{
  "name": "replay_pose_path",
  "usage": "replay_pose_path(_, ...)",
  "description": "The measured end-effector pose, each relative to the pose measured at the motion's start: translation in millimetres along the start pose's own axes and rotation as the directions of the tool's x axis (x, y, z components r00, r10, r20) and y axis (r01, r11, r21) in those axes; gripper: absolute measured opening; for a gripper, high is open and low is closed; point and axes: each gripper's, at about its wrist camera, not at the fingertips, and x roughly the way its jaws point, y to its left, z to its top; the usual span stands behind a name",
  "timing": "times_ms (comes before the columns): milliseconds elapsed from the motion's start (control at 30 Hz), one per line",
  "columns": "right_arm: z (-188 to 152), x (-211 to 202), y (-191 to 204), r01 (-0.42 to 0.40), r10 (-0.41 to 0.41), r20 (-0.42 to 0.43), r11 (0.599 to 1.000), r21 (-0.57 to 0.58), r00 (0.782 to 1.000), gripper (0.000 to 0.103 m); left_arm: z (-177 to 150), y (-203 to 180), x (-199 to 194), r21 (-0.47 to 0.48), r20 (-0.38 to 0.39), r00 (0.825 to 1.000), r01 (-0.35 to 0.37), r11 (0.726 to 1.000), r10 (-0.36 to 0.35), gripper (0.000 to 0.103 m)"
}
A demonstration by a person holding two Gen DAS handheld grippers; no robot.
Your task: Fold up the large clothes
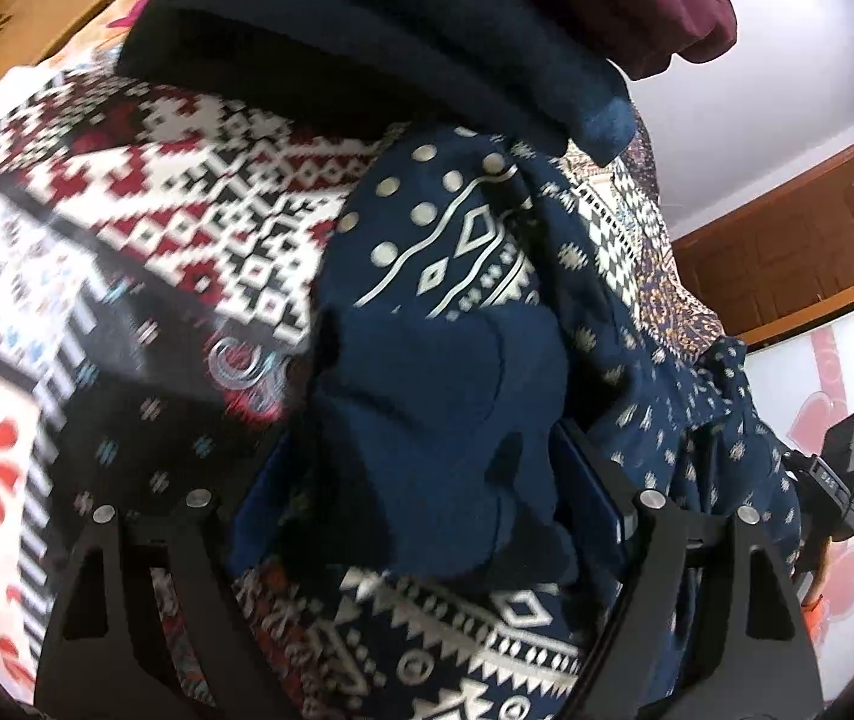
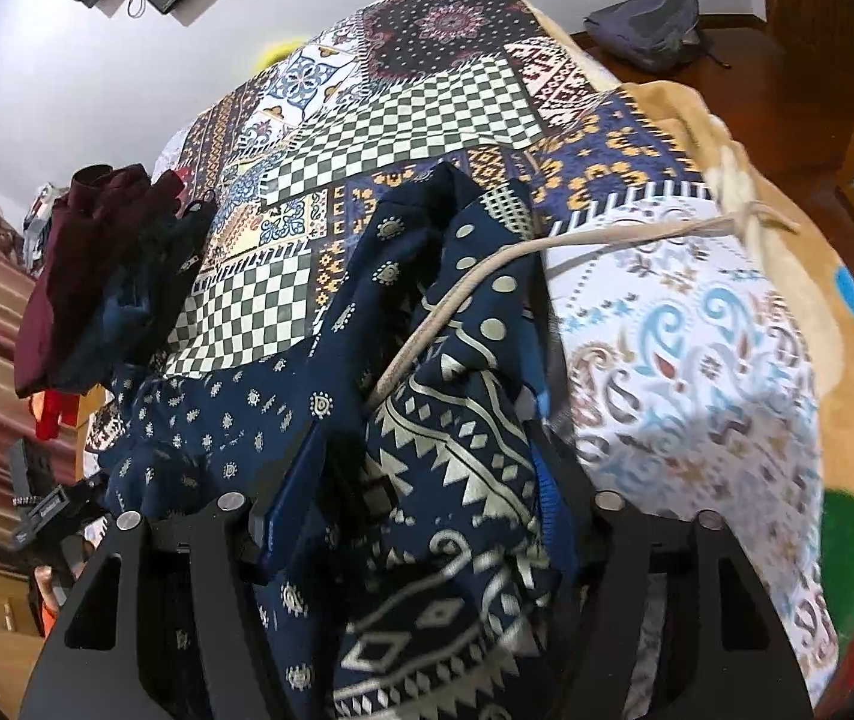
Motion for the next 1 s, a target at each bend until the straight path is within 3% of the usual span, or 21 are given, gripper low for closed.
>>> replay_pose_path(67,0.6,5.4,1.1,0.011,-0.011,-0.009,1.000,-0.006,1.000,0.040,4.2,-5.4,4.2,0.025,0.005,1.000,0.009,1.000,-0.009,0.081)
replay_pose_path(133,1.5,3.9,2.2,0.011,-0.011,0.000,1.000,-0.017,1.000,0.021,8.1,-13.6,8.3,0.044,0.008,1.000,0.003,0.999,-0.003,0.064)
replay_pose_path(167,2.5,2.0,2.2,0.001,-0.001,0.007,1.000,-0.020,1.000,0.018,9.3,-19.3,10.0,0.060,0.014,1.000,-0.020,0.998,0.019,0.059)
replay_pose_path(233,6.0,-5.3,6.8,-0.011,0.012,0.034,0.999,-0.036,0.999,0.014,10.4,-27.6,10.5,0.097,0.032,0.997,-0.071,0.993,0.068,0.033)
replay_pose_path(333,12.2,-14.7,22.2,0.003,0.004,0.083,0.996,-0.089,0.997,0.012,8.5,-42.2,6.1,0.148,0.065,0.993,-0.110,0.983,0.101,0.016)
replay_pose_path(400,17.6,-20.1,36.1,0.015,0.000,0.117,0.992,-0.127,0.993,0.012,9.0,-53.9,-3.8,0.179,0.110,0.986,-0.142,0.974,0.123,0.014)
replay_pose_path(567,34.0,-36.0,67.6,0.004,0.037,0.210,0.981,-0.192,0.977,0.012,21.9,-68.6,-43.3,0.166,0.216,0.971,-0.139,0.976,0.102,0.011)
replay_pose_path(700,45.5,-46.2,87.7,0.006,0.060,0.275,0.973,-0.233,0.960,0.012,27.5,-93.2,-75.0,0.188,0.329,0.940,-0.157,0.970,0.088,0.011)
replay_pose_path(833,59.4,-36.8,91.6,0.040,0.034,0.293,0.969,-0.243,0.956,0.012,32.8,-90.0,-96.1,0.211,0.402,0.907,-0.221,0.952,0.122,0.011)
replay_pose_path(1000,69.4,14.7,75.8,0.087,-0.045,0.190,0.972,-0.217,0.981,0.012,47.9,-61.2,-62.7,0.154,0.325,0.932,-0.221,0.963,0.162,0.012)
